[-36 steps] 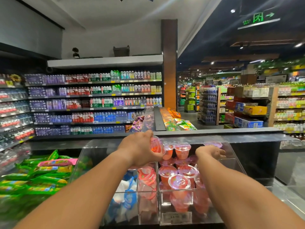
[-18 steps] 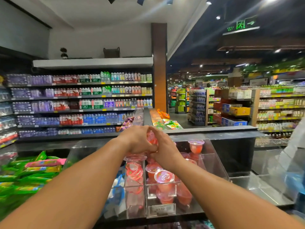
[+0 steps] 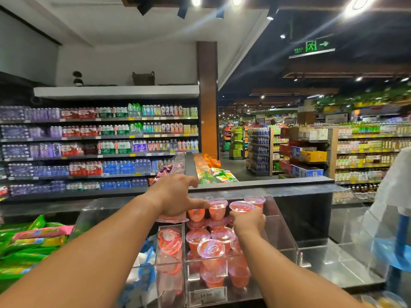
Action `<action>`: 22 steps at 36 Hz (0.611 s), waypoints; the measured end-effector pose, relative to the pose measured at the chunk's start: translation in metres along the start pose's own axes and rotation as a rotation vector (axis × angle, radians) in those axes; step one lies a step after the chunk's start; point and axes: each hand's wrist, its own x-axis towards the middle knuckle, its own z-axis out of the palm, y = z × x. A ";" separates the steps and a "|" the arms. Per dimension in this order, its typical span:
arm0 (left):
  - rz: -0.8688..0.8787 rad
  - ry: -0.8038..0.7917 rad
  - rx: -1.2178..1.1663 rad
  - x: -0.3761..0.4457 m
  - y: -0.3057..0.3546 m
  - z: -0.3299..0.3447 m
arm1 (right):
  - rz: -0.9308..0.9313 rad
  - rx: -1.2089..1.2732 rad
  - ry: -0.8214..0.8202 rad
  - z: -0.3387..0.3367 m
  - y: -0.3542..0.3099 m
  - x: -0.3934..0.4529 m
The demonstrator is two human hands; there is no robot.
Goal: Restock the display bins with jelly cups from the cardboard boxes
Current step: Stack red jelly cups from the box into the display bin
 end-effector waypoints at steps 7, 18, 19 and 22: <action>0.025 -0.007 0.036 -0.004 -0.003 0.000 | 0.008 -0.166 0.029 0.018 -0.003 0.015; 0.014 0.022 0.039 0.000 -0.017 0.003 | 0.043 -0.133 0.023 0.031 -0.004 0.032; 0.010 0.016 0.039 0.001 -0.018 0.005 | 0.041 -0.143 0.016 0.031 -0.004 0.034; 0.002 0.001 0.048 0.002 -0.020 0.009 | 0.023 -0.151 -0.010 0.032 -0.004 0.035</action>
